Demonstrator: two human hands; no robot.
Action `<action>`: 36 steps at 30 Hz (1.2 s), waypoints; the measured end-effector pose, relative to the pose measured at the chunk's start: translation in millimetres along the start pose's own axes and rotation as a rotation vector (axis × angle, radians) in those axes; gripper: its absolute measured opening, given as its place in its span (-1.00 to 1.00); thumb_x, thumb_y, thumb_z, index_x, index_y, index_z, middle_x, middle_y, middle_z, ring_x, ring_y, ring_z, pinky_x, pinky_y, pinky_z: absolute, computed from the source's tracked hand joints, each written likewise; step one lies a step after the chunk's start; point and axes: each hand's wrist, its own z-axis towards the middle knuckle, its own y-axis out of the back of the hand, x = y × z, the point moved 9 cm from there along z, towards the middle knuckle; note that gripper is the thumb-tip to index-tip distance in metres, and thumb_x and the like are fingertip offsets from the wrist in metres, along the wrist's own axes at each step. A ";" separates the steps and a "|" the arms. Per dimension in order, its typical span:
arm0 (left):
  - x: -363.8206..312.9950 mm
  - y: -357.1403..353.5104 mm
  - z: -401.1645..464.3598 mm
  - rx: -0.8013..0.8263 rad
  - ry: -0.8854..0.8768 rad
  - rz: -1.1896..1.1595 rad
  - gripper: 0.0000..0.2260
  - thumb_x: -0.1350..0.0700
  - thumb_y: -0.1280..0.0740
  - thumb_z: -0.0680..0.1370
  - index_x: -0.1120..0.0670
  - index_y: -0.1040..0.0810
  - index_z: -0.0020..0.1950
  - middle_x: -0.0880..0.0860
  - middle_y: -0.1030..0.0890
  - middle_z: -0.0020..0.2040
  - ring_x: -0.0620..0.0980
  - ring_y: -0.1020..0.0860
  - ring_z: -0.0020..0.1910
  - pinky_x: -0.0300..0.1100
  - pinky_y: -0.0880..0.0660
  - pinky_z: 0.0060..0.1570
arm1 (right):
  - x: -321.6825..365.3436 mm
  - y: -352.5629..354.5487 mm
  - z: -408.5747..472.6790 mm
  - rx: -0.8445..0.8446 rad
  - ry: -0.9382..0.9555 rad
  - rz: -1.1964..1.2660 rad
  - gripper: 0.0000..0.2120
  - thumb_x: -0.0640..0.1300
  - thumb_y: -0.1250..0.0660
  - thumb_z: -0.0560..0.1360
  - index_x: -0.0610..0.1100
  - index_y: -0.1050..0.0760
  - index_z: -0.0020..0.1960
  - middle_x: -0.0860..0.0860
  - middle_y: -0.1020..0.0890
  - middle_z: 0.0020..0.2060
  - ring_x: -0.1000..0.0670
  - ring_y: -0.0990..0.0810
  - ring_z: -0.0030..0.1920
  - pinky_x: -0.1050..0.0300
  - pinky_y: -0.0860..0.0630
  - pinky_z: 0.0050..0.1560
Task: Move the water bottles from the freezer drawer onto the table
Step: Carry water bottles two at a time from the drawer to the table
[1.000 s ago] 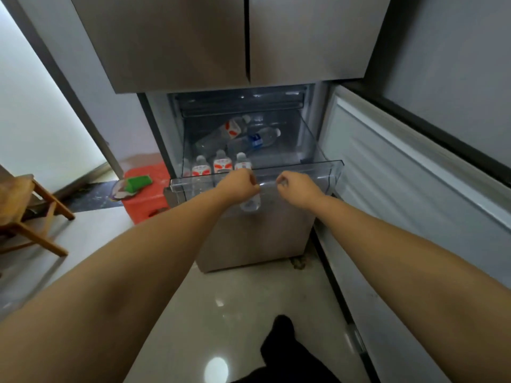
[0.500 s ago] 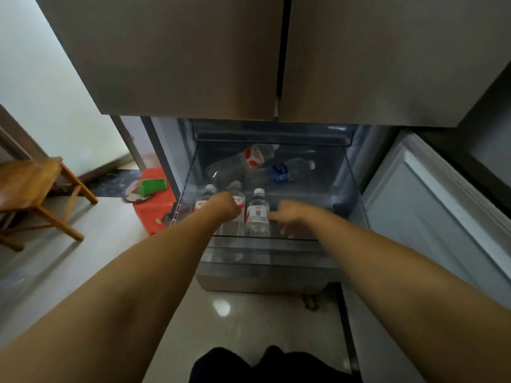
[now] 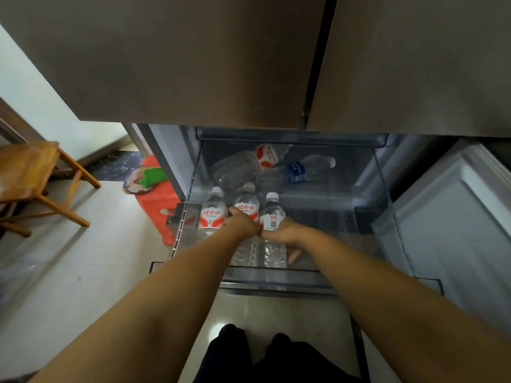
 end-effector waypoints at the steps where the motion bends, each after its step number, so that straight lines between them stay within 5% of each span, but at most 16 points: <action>1: 1.8 1.2 -0.9 -0.019 0.026 -0.031 -0.10 -0.12 -0.34 0.52 0.22 0.18 0.56 0.26 -0.10 0.53 0.23 -0.17 0.50 0.05 -0.17 0.45 | 0.0 1.5 -2.7 0.001 0.000 0.018 -0.39 0.17 -0.44 0.39 -0.12 -0.39 0.30 -0.16 -0.58 0.07 -0.21 -0.64 0.00 -0.03 -0.65 -0.32; 5: 1.4 -0.4 5.4 0.030 -0.003 -0.145 -0.12 -0.07 -0.39 0.50 0.20 0.11 0.56 0.23 -0.21 0.50 0.23 -0.24 0.47 0.08 -0.25 0.44 | -7.0 5.1 -2.9 0.040 -0.027 0.102 -0.43 0.14 -0.44 0.39 -0.13 -0.38 0.26 -0.15 -0.59 0.08 -0.20 -0.64 0.03 -0.10 -0.64 -0.14; 8: 5.3 -6.1 15.5 0.151 -0.081 -0.319 -0.22 -0.06 -0.49 0.36 0.14 -0.24 0.47 0.18 -0.44 0.36 0.18 -0.44 0.31 0.08 -0.43 0.31 | -8.7 10.1 -5.5 0.096 -0.008 0.185 -0.49 0.11 -0.38 0.44 -0.12 -0.39 0.28 -0.13 -0.60 0.09 -0.16 -0.62 0.04 -0.12 -0.61 0.01; 13: 15.9 -8.5 47.5 0.265 -0.092 -0.585 -0.04 -0.30 -0.49 0.08 0.14 -0.39 0.38 0.21 -0.54 0.27 0.24 -0.54 0.23 0.21 -0.47 0.22 | -5.9 30.7 -23.1 0.174 0.083 0.433 -0.70 0.04 -0.27 0.54 -0.12 -0.48 0.18 -0.08 -0.65 -0.06 -0.06 -0.63 -0.07 -0.08 -0.56 0.11; 15: 8.4 -0.4 21.4 0.342 -0.076 -0.714 -0.07 -0.35 -0.50 0.14 0.11 -0.41 0.37 0.20 -0.58 0.22 0.22 -0.59 0.16 0.19 -0.49 0.20 | -1.8 42.2 -33.7 0.195 0.145 0.554 -0.70 0.05 -0.25 0.57 -0.13 -0.50 0.17 -0.09 -0.66 -0.06 -0.07 -0.64 -0.06 -0.07 -0.56 0.10; 19: -13.0 9.2 -41.1 0.456 -0.135 -0.931 -0.55 -0.20 -0.23 0.55 0.14 -0.51 0.22 0.18 -0.69 -0.11 0.12 -0.69 -0.17 0.00 -0.60 -0.14 | 8.3 59.1 -52.0 0.232 0.252 0.796 -0.62 0.07 -0.21 0.58 -0.17 -0.50 0.24 -0.16 -0.65 0.01 -0.14 -0.62 0.06 -0.15 -0.51 0.19; 23: -29.9 3.1 -67.5 0.552 -0.174 -1.099 -0.64 -0.14 -0.24 0.56 0.13 -0.55 0.11 0.13 -0.67 -0.25 0.07 -0.66 -0.30 -0.09 -0.61 -0.27 | 4.3 67.4 -68.5 0.179 0.293 0.900 -0.70 0.06 -0.22 0.58 -0.16 -0.56 0.03 -0.12 -0.70 -0.22 -0.08 -0.69 -0.20 -0.04 -0.60 -0.04; 26: -47.1 10.1 -86.9 0.590 -0.235 -1.102 -0.68 -0.11 -0.21 0.57 0.12 -0.57 0.03 0.12 -0.66 -0.25 0.06 -0.61 -0.22 -0.06 -0.57 -0.18 | -6.5 72.4 -76.9 0.107 0.306 0.981 -0.69 0.07 -0.31 0.53 -0.17 -0.57 0.07 -0.11 -0.71 -0.24 -0.06 -0.71 -0.27 0.05 -0.64 -0.21; 30: -69.8 20.0 -114.7 0.666 -0.326 -1.017 -0.71 -0.07 -0.24 0.58 0.14 -0.54 0.06 0.16 -0.68 -0.23 0.10 -0.60 -0.13 0.02 -0.53 -0.04 | -11.1 81.5 -94.4 0.004 0.397 1.105 -0.57 0.03 -0.38 0.49 -0.15 -0.50 0.28 -0.16 -0.67 0.05 -0.15 -0.67 0.01 -0.10 -0.61 0.01; 36: -90.2 30.3 -143.8 0.733 -0.464 -0.868 -0.67 -0.01 -0.31 0.56 0.15 -0.48 0.24 0.17 -0.68 -0.08 0.12 -0.67 -0.15 0.04 -0.56 -0.08 | -10.0 80.3 -132.8 -0.081 0.510 1.161 -0.45 0.06 -0.43 0.39 -0.13 -0.48 0.31 -0.15 -0.69 0.03 -0.15 -0.70 -0.02 -0.07 -0.60 0.01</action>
